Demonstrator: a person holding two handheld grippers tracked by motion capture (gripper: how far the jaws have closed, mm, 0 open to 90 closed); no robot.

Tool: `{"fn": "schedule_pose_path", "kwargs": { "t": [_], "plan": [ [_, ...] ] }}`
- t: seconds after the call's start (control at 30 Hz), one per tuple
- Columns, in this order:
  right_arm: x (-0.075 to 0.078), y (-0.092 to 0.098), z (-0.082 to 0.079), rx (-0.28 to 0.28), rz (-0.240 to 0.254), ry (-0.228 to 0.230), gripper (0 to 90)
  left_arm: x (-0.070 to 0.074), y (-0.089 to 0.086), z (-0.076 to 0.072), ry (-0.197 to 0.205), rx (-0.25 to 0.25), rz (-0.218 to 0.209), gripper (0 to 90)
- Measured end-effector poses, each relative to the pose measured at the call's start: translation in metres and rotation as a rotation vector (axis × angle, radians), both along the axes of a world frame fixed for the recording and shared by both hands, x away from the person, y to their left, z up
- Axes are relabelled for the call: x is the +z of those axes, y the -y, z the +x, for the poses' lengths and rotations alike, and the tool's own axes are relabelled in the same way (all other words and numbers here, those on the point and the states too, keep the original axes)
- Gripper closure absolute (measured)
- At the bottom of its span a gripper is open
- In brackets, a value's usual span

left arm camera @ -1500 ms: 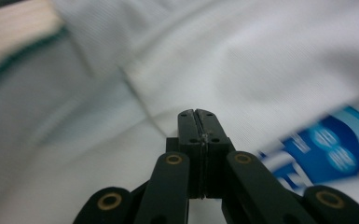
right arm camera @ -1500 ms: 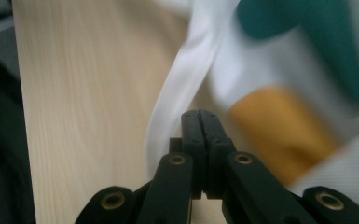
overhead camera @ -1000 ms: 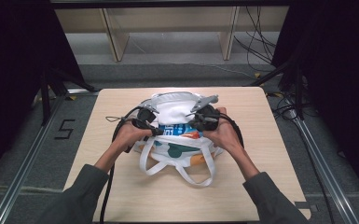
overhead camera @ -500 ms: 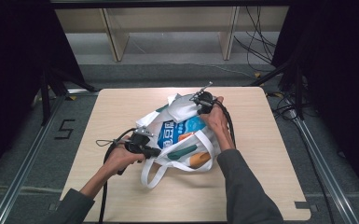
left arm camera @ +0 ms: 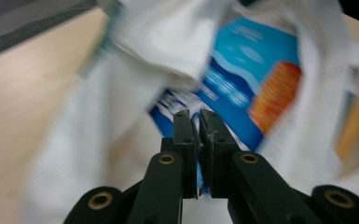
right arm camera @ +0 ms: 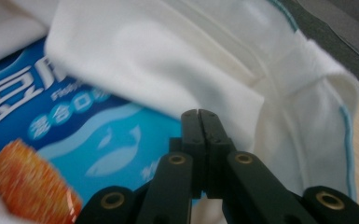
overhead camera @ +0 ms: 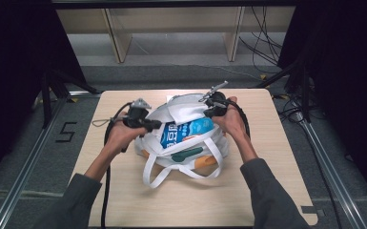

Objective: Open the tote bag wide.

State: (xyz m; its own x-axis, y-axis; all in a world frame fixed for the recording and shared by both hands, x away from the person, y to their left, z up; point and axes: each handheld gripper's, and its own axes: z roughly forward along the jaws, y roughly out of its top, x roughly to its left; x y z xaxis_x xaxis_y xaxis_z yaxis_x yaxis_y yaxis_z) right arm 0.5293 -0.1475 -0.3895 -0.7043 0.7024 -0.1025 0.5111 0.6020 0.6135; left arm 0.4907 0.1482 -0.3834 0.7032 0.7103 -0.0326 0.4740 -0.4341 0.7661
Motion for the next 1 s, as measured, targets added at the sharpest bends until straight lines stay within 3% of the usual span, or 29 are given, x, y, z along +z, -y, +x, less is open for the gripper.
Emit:
{"fn": "schedule_pose_path", "kwargs": {
  "t": [0.1, 0.13, 0.23, 0.27, 0.3, 0.33, 0.4, 0.43, 0.5, 0.53, 0.6, 0.63, 0.7, 0.77, 0.83, 0.9, 1.0],
  "plan": [
    [-0.002, 0.012, -0.012, -0.019, -0.030, 0.009, 90.0, -0.006, -0.003, 0.027, -0.024, 0.063, 0.006, 86.8],
    [-0.005, 0.015, -0.014, -0.028, -0.033, 0.008, 90.0, -0.013, -0.005, 0.035, -0.034, 0.102, 0.026, 87.0],
    [-0.022, 0.030, -0.018, -0.002, -0.070, -0.039, 90.0, -0.034, -0.012, 0.050, -0.078, 0.150, 0.044, 88.3],
    [-0.031, 0.035, -0.021, 0.007, -0.085, -0.082, 90.0, -0.038, -0.015, 0.053, -0.095, 0.163, 0.041, 89.2],
    [-0.035, 0.037, -0.025, -0.006, -0.086, -0.112, 90.0, -0.046, -0.019, 0.057, -0.106, 0.182, 0.064, 89.3],
    [-0.042, 0.043, -0.028, -0.009, -0.099, -0.126, 90.0, -0.052, -0.023, 0.059, -0.124, 0.194, 0.071, 89.4],
    [-0.054, 0.051, -0.031, -0.023, -0.067, -0.150, 90.0, -0.062, -0.030, 0.064, -0.172, 0.214, 0.004, 89.5],
    [-0.059, 0.053, -0.031, -0.027, -0.063, -0.149, 90.0, -0.065, -0.030, 0.065, -0.168, 0.219, 0.002, 89.5],
    [-0.067, 0.052, -0.028, -0.010, -0.100, -0.126, 90.0, -0.066, -0.027, 0.065, -0.156, 0.221, 0.042, 89.5],
    [-0.064, 0.048, -0.029, -0.033, -0.118, -0.151, 90.0, -0.063, -0.025, 0.064, -0.149, 0.221, 0.060, 89.4],
    [-0.060, 0.049, -0.028, -0.018, -0.121, -0.130, 90.0, -0.058, -0.025, 0.063, -0.143, 0.218, 0.077, 89.4],
    [-0.052, 0.048, -0.031, -0.036, -0.096, -0.121, 90.0, -0.052, -0.023, 0.061, -0.132, 0.221, 0.077, 89.0],
    [-0.034, 0.048, -0.036, -0.010, -0.032, -0.047, 90.0, -0.045, -0.020, 0.059, -0.116, 0.214, 0.072, 86.7],
    [-0.018, 0.042, -0.040, 0.005, 0.054, -0.003, 90.0, -0.038, -0.013, 0.057, -0.108, 0.194, 0.021, 86.7],
    [-0.014, 0.032, -0.041, 0.060, 0.097, 0.000, 90.0, -0.033, -0.003, 0.055, -0.109, 0.162, -0.026, 86.9],
    [-0.018, 0.020, -0.044, 0.095, 0.082, -0.025, 90.0, -0.033, 0.006, 0.053, -0.127, 0.116, -0.048, 86.7],
    [-0.024, 0.013, -0.046, 0.115, 0.067, -0.056, 90.0, -0.043, 0.023, 0.056, -0.135, 0.096, 0.015, 86.6]
  ]
}}
